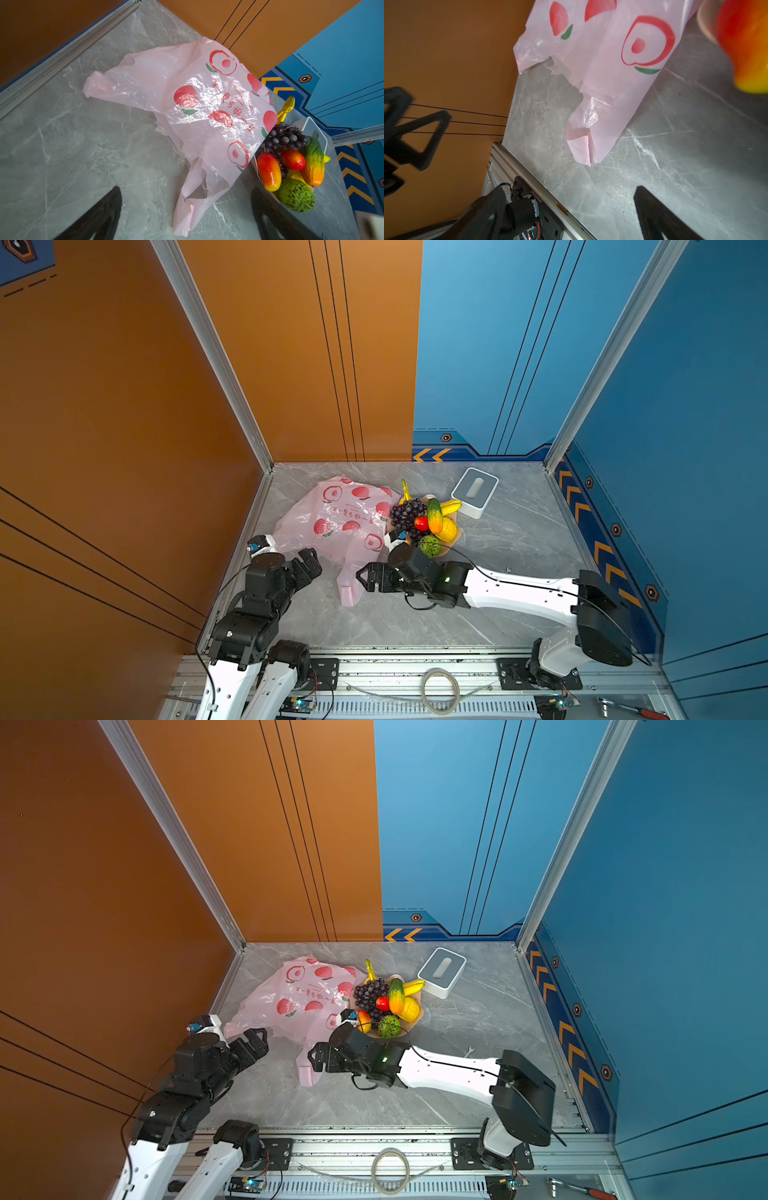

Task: Place the fruits into the plastic bag
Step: Pick up the plastic bag from the top-left of the table.

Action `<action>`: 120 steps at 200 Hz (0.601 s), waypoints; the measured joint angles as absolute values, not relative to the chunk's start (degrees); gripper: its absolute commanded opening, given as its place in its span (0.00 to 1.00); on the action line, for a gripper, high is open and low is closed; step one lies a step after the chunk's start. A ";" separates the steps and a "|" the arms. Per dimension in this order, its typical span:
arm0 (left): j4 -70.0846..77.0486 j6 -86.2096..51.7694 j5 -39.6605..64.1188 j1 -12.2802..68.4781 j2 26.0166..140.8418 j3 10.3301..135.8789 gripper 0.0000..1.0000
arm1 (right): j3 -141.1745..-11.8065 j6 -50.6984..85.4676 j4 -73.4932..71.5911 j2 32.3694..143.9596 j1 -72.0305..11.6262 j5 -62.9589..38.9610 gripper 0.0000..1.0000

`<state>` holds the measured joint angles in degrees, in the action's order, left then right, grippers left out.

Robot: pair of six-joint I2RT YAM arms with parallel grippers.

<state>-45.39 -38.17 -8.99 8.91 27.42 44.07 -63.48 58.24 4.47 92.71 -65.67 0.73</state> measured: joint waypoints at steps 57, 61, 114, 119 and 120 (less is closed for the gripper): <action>-46.70 -36.71 -9.15 8.51 23.11 44.07 0.98 | -66.41 65.17 -0.21 106.34 -67.40 3.79 0.91; -46.78 -36.64 -9.17 8.49 22.96 44.07 0.98 | -66.92 65.52 -0.43 107.02 -67.57 3.97 0.91; -48.07 -35.55 -9.15 8.25 21.12 44.10 0.98 | -71.88 68.79 -2.11 113.47 -67.92 6.37 0.88; -48.21 -35.40 -9.15 8.25 21.02 44.10 0.98 | -72.20 69.14 -2.13 114.10 -67.88 6.59 0.88; -48.27 -35.38 -9.15 8.25 20.97 44.12 0.98 | -72.29 69.14 -2.13 114.28 -67.88 6.63 0.88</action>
